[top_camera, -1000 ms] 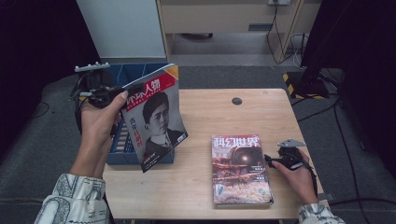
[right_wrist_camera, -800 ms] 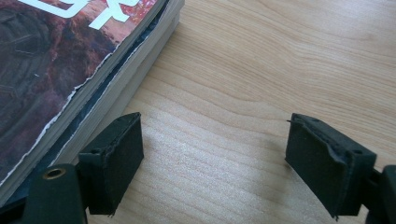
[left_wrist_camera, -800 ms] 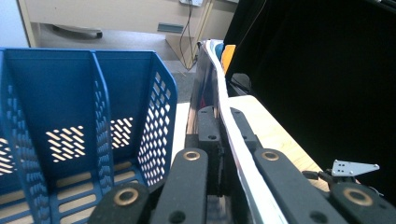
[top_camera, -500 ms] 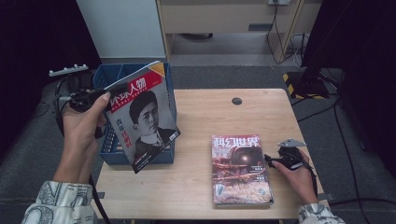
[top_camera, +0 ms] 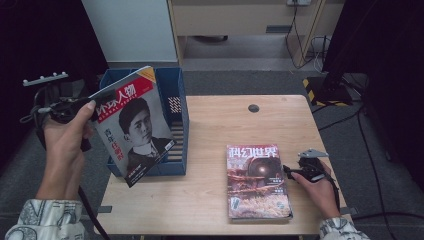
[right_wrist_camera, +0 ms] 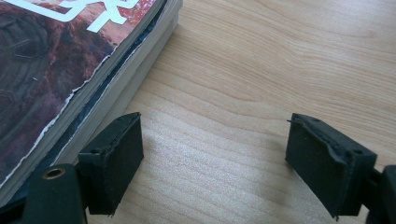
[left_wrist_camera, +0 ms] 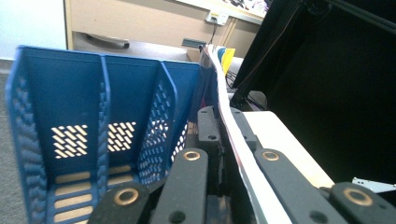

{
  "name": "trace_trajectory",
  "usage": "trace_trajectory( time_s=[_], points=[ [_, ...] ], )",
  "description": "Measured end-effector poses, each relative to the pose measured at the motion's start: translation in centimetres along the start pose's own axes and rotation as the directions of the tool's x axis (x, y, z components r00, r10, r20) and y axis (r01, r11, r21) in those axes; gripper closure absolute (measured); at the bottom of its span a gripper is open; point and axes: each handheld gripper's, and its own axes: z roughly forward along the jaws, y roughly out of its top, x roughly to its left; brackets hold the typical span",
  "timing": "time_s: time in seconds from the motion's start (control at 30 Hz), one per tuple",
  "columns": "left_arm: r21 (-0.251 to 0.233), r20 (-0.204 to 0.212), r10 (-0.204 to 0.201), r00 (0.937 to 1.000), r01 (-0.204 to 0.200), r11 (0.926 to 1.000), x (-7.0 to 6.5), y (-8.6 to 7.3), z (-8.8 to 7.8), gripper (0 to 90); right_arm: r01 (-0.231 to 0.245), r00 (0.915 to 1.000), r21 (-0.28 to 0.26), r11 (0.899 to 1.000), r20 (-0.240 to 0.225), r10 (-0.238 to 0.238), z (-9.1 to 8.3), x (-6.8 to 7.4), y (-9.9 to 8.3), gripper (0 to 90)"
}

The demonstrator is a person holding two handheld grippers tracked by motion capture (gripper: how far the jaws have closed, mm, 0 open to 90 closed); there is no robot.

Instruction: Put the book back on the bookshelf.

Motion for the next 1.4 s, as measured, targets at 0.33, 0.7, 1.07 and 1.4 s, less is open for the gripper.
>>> trace_trajectory(
  time_s=[0.33,0.7,1.07,1.4],
  points=[
    [-0.029,-0.038,-0.032,0.9988,0.031,0.9991,2.5,0.0,-2.0,86.3,-0.010,0.9999,-0.007,1.000,-0.004,0.009,0.1,0.0,-0.1,19.1],
    [-0.044,-0.076,-0.055,0.9956,0.052,0.9977,4.4,-0.2,-3.5,86.2,-0.013,0.9999,-0.012,1.000,-0.008,0.013,0.1,-0.1,-0.1,19.0],
    [-0.062,-0.103,-0.072,0.9921,0.066,0.9959,5.8,0.0,-5.5,86.2,-0.021,0.9997,-0.011,1.000,-0.013,0.021,0.2,-0.1,-0.1,19.0],
    [-0.069,-0.140,-0.068,0.9878,0.059,0.9959,6.6,0.4,-6.7,86.2,-0.022,0.9997,-0.018,1.000,-0.012,0.021,0.2,0.0,-0.2,19.0]
  ],
)
